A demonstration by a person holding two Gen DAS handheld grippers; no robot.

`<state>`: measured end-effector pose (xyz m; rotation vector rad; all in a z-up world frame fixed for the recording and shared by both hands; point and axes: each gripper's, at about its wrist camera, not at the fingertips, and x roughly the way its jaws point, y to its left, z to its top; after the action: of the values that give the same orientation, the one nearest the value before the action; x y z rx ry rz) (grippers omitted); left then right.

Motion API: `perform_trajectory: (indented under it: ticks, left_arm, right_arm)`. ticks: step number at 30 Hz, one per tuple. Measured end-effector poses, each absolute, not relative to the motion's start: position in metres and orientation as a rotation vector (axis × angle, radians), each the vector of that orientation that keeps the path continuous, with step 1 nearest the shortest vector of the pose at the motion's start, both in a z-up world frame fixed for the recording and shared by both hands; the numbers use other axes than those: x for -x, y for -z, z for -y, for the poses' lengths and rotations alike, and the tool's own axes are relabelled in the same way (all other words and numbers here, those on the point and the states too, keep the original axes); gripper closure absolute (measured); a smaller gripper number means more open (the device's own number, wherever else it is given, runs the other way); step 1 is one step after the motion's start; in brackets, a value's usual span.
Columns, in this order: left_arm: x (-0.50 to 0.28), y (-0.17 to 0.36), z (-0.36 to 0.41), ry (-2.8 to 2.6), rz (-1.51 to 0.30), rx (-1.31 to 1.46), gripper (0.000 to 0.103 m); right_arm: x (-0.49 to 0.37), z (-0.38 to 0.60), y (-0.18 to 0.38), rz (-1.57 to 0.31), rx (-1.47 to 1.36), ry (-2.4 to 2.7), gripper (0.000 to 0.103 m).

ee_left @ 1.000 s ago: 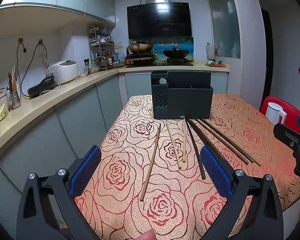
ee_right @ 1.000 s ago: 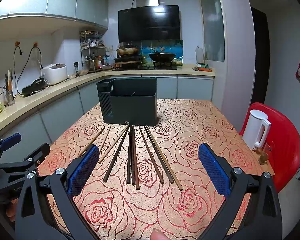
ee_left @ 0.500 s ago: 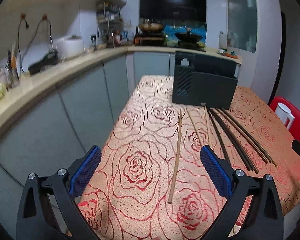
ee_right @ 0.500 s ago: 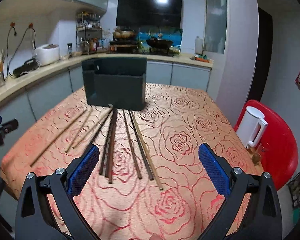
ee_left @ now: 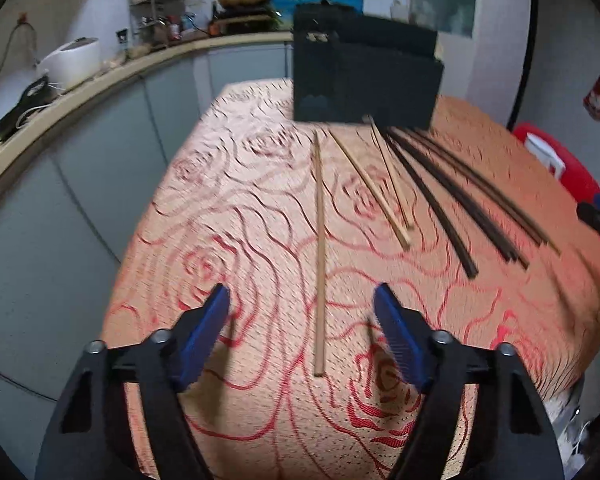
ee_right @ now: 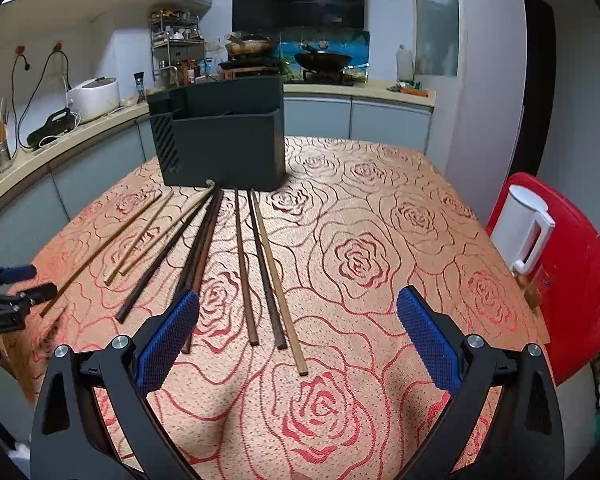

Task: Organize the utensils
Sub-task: 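Lower the left tool and close it on a light bamboo chopstick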

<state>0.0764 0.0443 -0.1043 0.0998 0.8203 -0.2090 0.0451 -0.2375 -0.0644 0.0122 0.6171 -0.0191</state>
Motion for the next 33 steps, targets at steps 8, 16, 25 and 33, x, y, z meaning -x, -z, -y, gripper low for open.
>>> perform_trajectory:
  ticks: [8, 16, 25, 33]
  left_arm:
    - [-0.073, 0.114, -0.03, 0.23, -0.822, -0.137, 0.059]
    - [-0.067, 0.113, -0.024, 0.244, -0.813, -0.169, 0.096]
    - [-0.069, 0.111, -0.028, 0.24, -0.822, -0.153, 0.097]
    - [-0.068, 0.111, -0.027, 0.25, -0.821, -0.157, 0.097]
  right_arm:
    - [-0.05, 0.248, 0.076, -0.654, -0.012, 0.009, 0.021]
    - [-0.054, 0.263, 0.09, -0.728, -0.009, -0.027, 0.053]
    - [-0.054, 0.252, 0.104, -0.772, 0.067, -0.1, 0.072]
    - [-0.05, 0.241, 0.11, -0.788, 0.117, -0.159, 0.081]
